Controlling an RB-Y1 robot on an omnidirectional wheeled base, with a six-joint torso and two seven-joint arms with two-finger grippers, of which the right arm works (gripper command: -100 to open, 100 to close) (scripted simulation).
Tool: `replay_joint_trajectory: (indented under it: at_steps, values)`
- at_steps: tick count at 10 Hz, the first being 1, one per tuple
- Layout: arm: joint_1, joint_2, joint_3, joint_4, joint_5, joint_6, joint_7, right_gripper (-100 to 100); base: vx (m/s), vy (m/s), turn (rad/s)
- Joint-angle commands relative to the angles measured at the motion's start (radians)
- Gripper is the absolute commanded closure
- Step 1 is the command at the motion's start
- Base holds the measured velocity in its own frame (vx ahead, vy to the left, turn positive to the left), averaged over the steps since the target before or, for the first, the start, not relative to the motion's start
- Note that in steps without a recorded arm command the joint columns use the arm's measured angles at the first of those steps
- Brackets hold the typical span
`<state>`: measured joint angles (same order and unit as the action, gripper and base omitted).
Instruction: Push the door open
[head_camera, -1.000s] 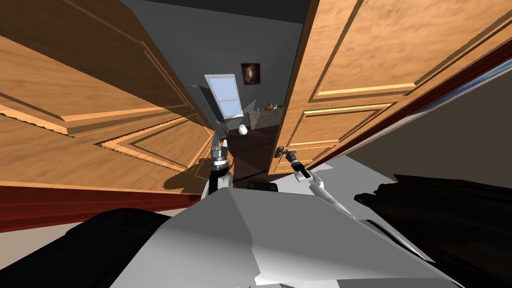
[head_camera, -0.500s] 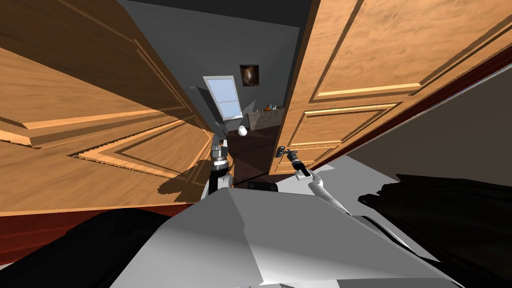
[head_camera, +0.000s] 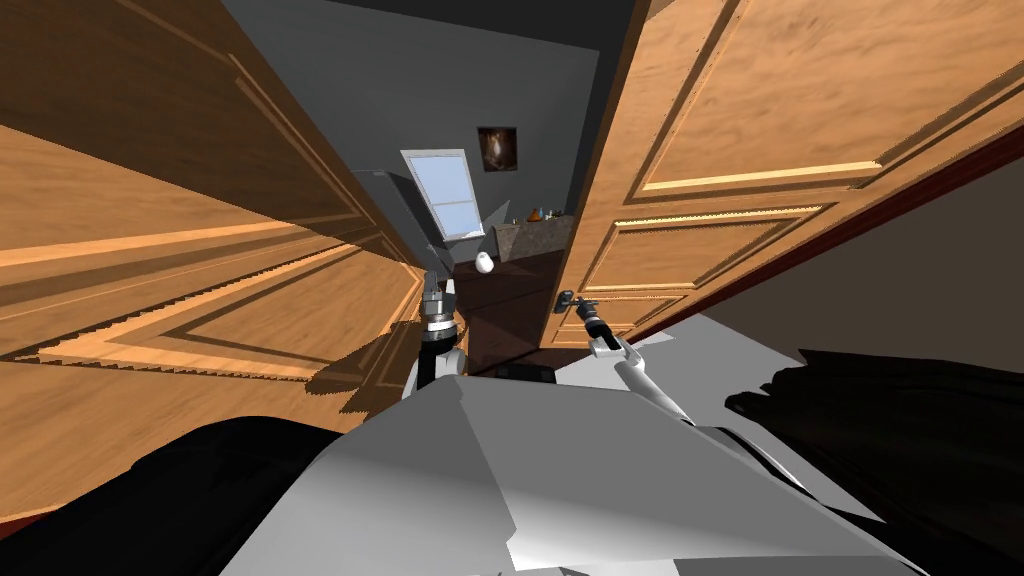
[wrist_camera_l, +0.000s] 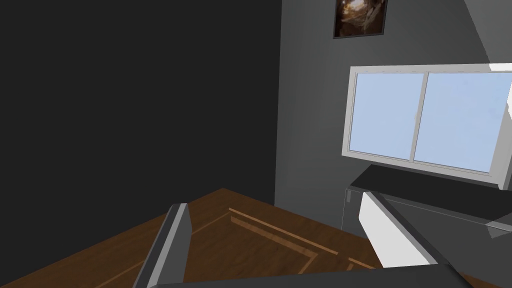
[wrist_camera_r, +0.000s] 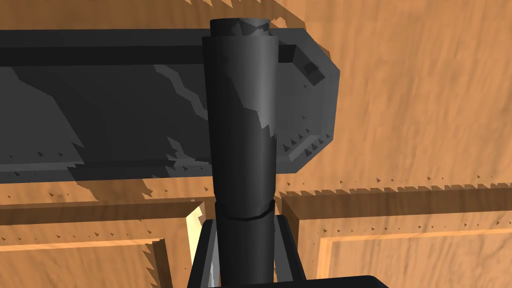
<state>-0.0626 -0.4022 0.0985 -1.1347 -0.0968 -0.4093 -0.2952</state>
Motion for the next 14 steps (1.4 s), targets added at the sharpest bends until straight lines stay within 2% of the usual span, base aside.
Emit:
replay_joint_trajectory:
  at_steps: [1, 10, 11, 14]
  values:
    - [-0.017, 0.002, -0.03, 0.011, -0.003, 0.002, 0.012, 100, 0.094, 0.074, -0.031]
    - [-0.094, 0.072, -0.155, 0.129, -0.015, 0.029, 0.079, 100, 0.145, 0.1, -0.045]
    - [-0.084, 0.066, -0.149, 0.124, -0.014, 0.032, 0.074, 100, 0.084, 0.033, -0.032]
    - [-0.088, 0.064, -0.177, 0.135, -0.019, 0.03, 0.084, 100, 0.179, 0.04, -0.045]
